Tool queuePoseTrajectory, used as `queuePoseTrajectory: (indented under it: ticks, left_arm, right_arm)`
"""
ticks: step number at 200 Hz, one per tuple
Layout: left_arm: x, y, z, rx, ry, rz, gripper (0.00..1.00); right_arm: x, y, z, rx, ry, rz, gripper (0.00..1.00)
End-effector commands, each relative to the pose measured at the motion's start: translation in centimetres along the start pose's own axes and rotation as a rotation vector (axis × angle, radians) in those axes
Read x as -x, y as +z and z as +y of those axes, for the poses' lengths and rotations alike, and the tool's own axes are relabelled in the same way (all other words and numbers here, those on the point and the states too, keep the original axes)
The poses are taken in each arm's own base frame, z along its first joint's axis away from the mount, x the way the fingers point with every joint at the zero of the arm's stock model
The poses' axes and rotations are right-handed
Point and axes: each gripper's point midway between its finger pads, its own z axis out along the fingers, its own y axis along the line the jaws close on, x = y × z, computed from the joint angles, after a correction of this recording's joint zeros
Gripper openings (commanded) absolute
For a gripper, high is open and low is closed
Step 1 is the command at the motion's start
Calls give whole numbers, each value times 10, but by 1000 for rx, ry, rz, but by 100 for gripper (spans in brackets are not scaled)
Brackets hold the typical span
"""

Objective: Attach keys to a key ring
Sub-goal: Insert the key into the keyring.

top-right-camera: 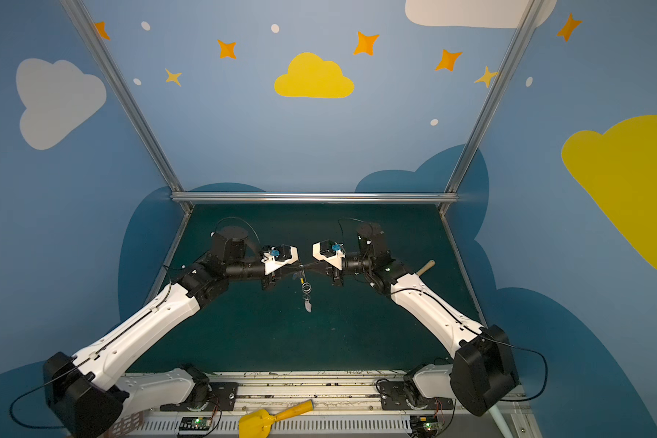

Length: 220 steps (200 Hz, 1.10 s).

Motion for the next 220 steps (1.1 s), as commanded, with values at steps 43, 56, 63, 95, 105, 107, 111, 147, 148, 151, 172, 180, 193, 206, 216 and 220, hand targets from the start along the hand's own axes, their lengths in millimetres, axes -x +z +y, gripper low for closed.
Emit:
queuePoseTrajectory:
  ticks: [43,56,63,95,105,107,111,147,148,151,172,180,193,206,216,220]
  left_arm:
    - [12,1,-1,-47,28,-19,4]
    - [13,0,-1,-54,26,-10,4]
    - [13,0,-1,-59,21,-1,4]
    - [11,-3,-1,-89,-19,75,3]
    - [10,-3,0,-96,-27,96,3]
    - [10,-3,0,-97,-29,100,3]
    - [10,-4,0,-98,-30,108,3]
    - [10,-7,-1,-126,-52,165,3]
    - [10,-6,-1,-128,-54,168,3]
    - [9,-6,0,-128,-57,172,4]
    - [11,-7,0,-134,-65,194,4]
    - [12,-7,0,-132,-66,198,3]
    - [12,-6,1,-130,-72,212,3]
    - [12,-4,0,-135,-72,230,3]
    - [12,-2,0,-135,-72,245,3]
    - [12,-2,0,-134,-72,251,3]
  right_arm:
    - [1,-3,0,4,-3,-2,0]
    - [-4,-2,-4,-17,14,20,0]
    - [-6,-2,-7,-34,20,33,1]
    - [-12,-6,-15,-105,10,80,21]
    - [-12,-8,-15,-120,-13,86,25]
    - [-12,-8,-15,-120,-20,85,26]
    - [-12,-9,-15,-125,-28,86,27]
    - [-4,-15,-11,-156,-106,74,31]
    - [-4,-15,-11,-158,-109,72,31]
    - [-2,-16,-11,-162,-117,68,32]
    - [5,-17,-8,-177,-155,44,32]
    - [7,-16,-7,-177,-165,38,32]
    - [9,-14,-5,-174,-174,31,32]
    - [13,-10,-3,-167,-189,24,31]
    - [13,-7,-2,-167,-201,26,31]
    - [13,-6,-2,-168,-205,27,30]
